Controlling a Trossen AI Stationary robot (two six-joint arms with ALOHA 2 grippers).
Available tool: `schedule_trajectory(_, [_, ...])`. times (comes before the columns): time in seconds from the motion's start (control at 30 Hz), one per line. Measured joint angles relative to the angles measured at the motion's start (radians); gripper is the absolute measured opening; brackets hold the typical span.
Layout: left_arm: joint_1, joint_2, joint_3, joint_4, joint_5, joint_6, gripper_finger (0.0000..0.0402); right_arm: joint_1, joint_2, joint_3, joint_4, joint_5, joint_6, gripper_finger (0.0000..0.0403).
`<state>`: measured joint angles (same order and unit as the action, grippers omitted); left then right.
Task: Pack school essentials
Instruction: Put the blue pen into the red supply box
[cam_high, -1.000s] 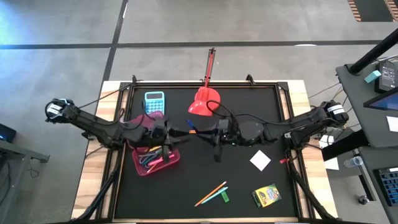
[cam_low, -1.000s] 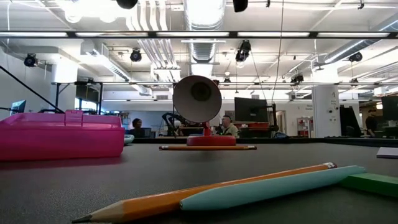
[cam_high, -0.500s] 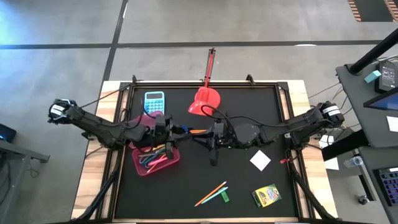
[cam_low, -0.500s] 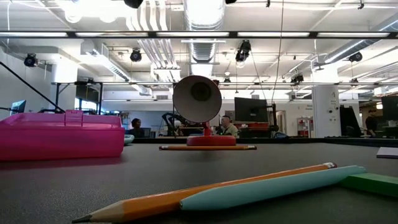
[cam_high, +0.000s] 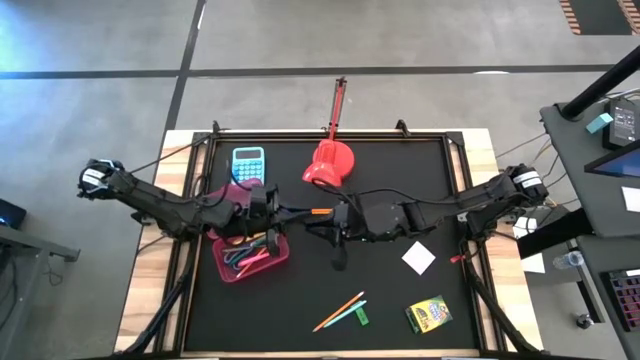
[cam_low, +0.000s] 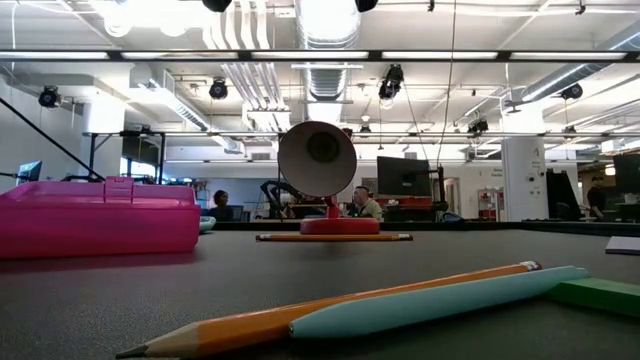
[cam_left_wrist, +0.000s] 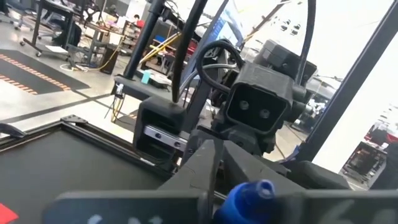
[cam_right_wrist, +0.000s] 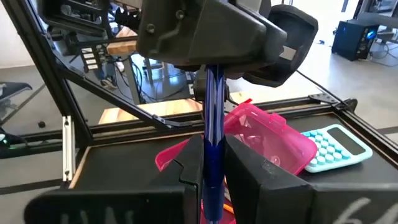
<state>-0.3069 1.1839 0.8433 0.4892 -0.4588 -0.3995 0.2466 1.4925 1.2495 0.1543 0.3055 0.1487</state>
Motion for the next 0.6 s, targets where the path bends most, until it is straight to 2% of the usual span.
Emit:
schedule_trajectory(0.27, [0.0, 0.003, 0.001, 0.001, 0.004, 0.001, 0.0004, 0.0, -0.002, 0.007, -0.011, 0.002, 0.002, 0.0039])
schedule_trajectory(0.37, [0.0, 0.005, 0.001, 0.0, 0.005, -0.002, 0.0003, 0.0, -0.002, 0.028, -0.065, 0.001, 0.018, 0.0046])
schedule_trajectory(0.6, [0.001, 0.007, 0.001, -0.005, 0.008, -0.009, 0.0002, -0.003, -0.003, 0.136, -0.332, -0.003, 0.084, 0.0117])
